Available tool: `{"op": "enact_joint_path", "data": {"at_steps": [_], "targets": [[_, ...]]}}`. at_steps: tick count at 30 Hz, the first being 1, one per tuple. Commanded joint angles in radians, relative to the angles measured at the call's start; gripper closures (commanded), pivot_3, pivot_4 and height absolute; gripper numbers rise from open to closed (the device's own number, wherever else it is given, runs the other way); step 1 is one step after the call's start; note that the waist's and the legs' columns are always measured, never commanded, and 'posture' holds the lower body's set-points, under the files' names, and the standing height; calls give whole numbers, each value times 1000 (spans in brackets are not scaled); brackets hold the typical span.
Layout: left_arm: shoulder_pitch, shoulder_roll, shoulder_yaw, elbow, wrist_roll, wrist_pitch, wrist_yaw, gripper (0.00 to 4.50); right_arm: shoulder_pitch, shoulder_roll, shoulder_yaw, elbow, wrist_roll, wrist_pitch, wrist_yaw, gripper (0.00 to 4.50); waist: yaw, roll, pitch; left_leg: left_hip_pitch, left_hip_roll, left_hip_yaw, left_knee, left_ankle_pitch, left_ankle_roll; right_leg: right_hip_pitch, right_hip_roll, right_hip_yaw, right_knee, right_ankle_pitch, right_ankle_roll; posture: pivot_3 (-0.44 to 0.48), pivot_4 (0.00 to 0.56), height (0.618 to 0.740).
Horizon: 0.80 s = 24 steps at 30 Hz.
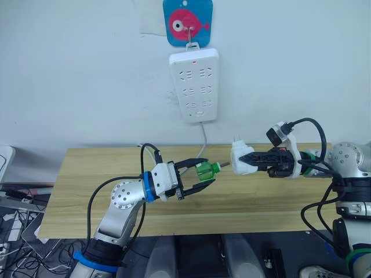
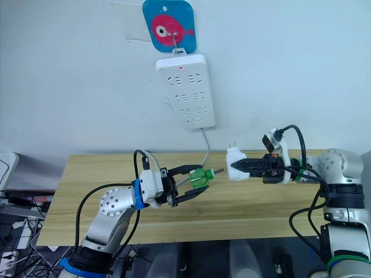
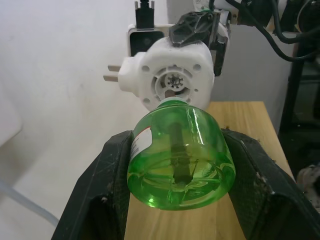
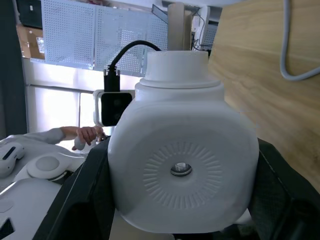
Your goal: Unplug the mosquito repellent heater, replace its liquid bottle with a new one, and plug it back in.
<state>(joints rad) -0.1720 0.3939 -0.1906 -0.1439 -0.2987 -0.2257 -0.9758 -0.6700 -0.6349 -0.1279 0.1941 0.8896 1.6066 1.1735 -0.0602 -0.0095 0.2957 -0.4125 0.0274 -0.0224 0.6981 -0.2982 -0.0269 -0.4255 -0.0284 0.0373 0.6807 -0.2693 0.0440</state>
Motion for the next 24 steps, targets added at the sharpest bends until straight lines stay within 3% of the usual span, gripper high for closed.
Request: {"op": "enact_joint_path", "data": {"at_steps": [1,24], "targets": [[9,1,-6,-29,-25,-5,-16,2252,-26,-32,21,-30,89,8,-17,1523,0,0,0,0,0,0,0,0,0,0,0,0,0,0,0,-107,211,740],[-48,-72,-61,22,-6,-45,-36,2252,-27,-109,81,-60,300,8,-185,1523,2,-2,-11,0,0,0,1,0,0,0,0,0,0,0,0,-112,200,740]]}}
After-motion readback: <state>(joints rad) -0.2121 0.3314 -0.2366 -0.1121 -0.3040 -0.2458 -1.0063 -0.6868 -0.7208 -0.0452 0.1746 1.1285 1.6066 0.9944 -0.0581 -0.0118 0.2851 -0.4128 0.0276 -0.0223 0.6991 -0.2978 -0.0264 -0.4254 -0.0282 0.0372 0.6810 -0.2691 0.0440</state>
